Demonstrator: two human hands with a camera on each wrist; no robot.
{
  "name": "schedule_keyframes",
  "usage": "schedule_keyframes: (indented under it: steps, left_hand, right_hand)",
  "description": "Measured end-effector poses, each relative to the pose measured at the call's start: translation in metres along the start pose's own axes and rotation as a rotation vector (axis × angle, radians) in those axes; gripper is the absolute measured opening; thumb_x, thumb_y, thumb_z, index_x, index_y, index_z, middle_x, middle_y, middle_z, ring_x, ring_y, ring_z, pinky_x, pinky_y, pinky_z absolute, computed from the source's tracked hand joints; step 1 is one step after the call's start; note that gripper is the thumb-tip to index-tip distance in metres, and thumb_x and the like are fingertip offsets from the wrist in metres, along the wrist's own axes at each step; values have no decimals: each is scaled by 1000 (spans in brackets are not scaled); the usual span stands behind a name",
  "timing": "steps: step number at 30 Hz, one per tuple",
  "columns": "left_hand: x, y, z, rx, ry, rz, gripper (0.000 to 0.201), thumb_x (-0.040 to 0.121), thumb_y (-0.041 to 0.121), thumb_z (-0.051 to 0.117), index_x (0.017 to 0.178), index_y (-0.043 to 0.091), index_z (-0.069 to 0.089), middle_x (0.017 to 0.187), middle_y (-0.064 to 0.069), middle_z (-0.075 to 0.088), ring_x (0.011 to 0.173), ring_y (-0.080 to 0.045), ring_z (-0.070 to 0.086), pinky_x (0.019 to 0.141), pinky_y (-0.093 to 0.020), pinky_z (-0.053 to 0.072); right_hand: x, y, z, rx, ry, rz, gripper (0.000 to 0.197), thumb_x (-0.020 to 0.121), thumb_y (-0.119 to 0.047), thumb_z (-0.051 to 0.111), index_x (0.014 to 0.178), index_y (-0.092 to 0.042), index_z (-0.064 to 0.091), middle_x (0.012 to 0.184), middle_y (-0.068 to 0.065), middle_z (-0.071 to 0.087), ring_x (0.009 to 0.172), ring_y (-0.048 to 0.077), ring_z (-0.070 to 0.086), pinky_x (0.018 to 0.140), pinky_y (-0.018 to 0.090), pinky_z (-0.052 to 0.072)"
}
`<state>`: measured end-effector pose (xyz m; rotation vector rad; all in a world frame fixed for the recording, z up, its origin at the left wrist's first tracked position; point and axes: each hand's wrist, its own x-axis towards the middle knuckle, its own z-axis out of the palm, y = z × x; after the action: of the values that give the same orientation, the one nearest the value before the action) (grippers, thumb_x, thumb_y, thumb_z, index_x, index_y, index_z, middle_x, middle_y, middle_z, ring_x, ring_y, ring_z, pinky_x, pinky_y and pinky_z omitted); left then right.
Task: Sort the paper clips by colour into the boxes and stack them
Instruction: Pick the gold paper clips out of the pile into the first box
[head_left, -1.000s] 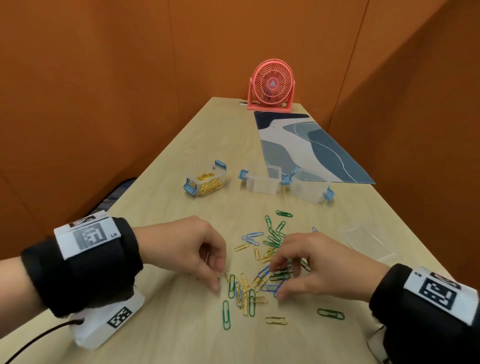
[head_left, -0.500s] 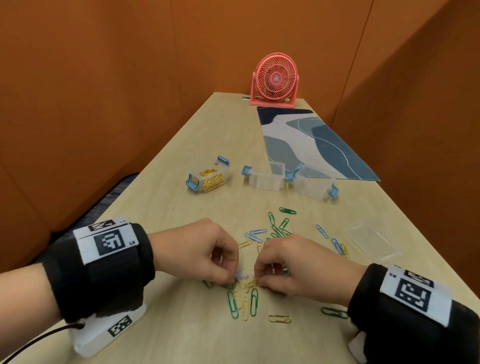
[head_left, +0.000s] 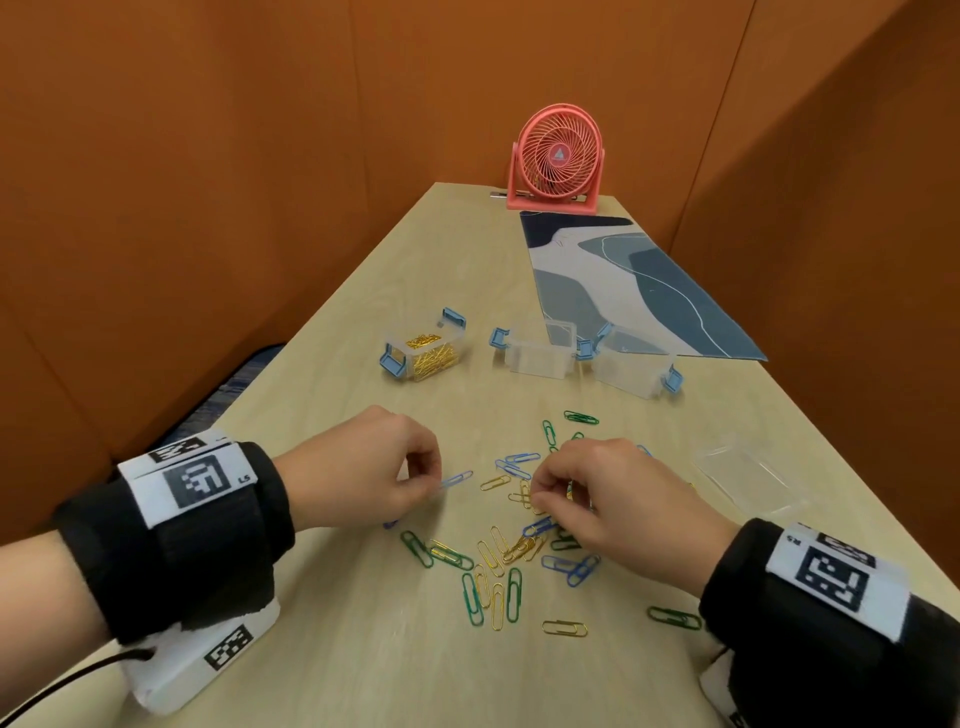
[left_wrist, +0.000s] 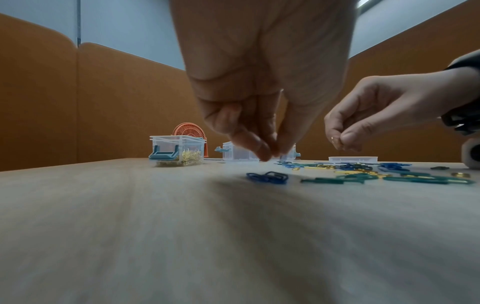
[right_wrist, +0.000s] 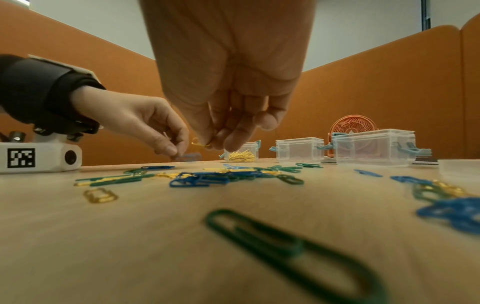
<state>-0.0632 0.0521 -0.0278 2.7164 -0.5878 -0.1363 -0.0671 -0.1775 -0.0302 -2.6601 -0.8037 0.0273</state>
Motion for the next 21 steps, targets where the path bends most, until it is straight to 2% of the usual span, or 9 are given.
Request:
schedule_keyframes:
  steps: [1,3,6,10,14,17,19,21]
  left_hand:
    - [0,0,0,21,7,12,11,85,38,62,92,31,63,79,19,57,71,14,49,58,-6,36]
    - [-2,0,3,-43,-45,84,19,78,44,70,91,33,64,86,15,57,74,4,50,62,-9,39]
    - [-7,6,6,-158,-235,143,18,70,38,80,80,27,70,82,9,62,70,-4,53,66,-19,47]
    - [-10,-1,3,-188,-245,123,12,69,30,82,74,23,73,80,6,63,70,-6,55,70,-28,50]
    - [-15,-4,-1,-209,-289,129,11,70,29,81,76,22,74,83,5,65,76,-12,57,68,-20,47]
    - [-13,-7,-3,-220,-184,91,13,71,36,80,77,26,73,82,10,67,75,-8,57,65,-11,41]
    - [-10,-9,-1,-217,-174,82,10,71,34,79,77,29,73,79,13,68,72,-3,57,65,-10,42]
    - [-6,-7,3,-215,-219,82,7,73,31,79,78,28,75,76,13,68,70,-2,59,68,-13,45]
  right_hand:
    - [0,0,0,9,-5,-4,14,91,-32,51,91,-26,63,89,-12,57,75,6,46,75,26,46]
    - [-1,0,0,30,-18,-14,13,91,-31,51,89,-25,63,88,-11,58,73,5,46,76,28,47]
    - [-2,0,0,61,-32,-30,10,87,-29,53,83,-26,62,79,-13,56,67,1,47,72,26,47]
    - [-2,-1,0,63,-80,-52,7,81,-27,57,75,-25,60,68,-15,55,65,-4,49,63,19,43]
    - [-1,0,1,79,-117,-52,9,81,-29,59,72,-26,59,66,-12,55,63,-2,51,60,17,41]
    - [0,1,2,77,-134,-43,8,82,-28,59,75,-24,61,65,-13,55,61,-2,50,60,17,42]
    - [0,2,2,70,-146,-45,8,84,-26,58,78,-23,62,66,-13,57,60,-1,50,62,18,42]
    - [0,2,2,68,-153,-45,8,85,-26,57,80,-23,63,67,-12,58,59,1,50,65,21,44]
